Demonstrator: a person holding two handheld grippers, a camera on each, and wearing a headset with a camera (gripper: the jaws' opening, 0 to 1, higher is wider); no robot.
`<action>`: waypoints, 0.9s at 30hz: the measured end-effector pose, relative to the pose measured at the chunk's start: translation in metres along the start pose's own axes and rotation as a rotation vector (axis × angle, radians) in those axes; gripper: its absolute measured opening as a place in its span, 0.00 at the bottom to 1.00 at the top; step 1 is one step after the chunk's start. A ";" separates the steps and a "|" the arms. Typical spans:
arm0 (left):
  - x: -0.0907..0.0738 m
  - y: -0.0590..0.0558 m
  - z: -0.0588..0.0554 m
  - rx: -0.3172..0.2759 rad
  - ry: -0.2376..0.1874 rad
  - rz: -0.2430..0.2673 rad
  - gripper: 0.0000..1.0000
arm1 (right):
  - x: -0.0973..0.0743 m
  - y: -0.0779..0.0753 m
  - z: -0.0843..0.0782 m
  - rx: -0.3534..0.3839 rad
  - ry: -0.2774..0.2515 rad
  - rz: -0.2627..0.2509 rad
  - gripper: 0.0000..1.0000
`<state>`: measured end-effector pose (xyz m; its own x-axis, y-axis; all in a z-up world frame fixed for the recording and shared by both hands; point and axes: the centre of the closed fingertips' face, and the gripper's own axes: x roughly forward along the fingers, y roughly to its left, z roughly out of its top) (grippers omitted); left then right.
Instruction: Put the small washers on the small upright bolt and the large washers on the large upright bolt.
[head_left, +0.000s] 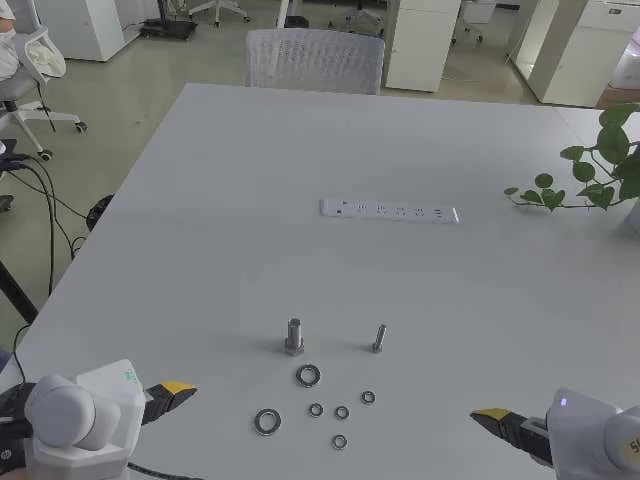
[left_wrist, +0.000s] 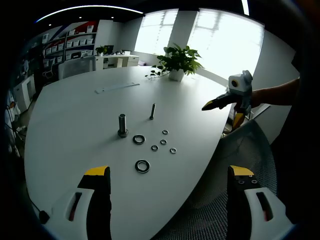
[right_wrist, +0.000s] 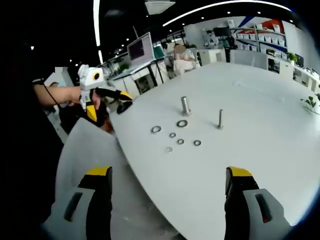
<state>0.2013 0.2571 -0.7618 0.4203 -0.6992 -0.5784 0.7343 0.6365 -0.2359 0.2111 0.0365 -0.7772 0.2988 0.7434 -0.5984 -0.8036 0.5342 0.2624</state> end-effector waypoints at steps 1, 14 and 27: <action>0.000 0.001 0.000 -0.001 -0.002 0.003 0.99 | 0.000 0.000 0.000 -0.001 -0.002 0.000 0.95; 0.001 0.001 0.001 -0.003 -0.001 0.001 0.98 | 0.000 0.000 0.003 0.001 -0.004 0.004 0.94; 0.002 0.002 -0.001 -0.003 0.003 0.001 0.98 | 0.007 0.004 0.018 -0.023 -0.001 0.021 0.93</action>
<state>0.2031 0.2574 -0.7638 0.4196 -0.6976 -0.5808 0.7323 0.6382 -0.2376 0.2191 0.0508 -0.7663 0.2824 0.7547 -0.5922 -0.8211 0.5094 0.2576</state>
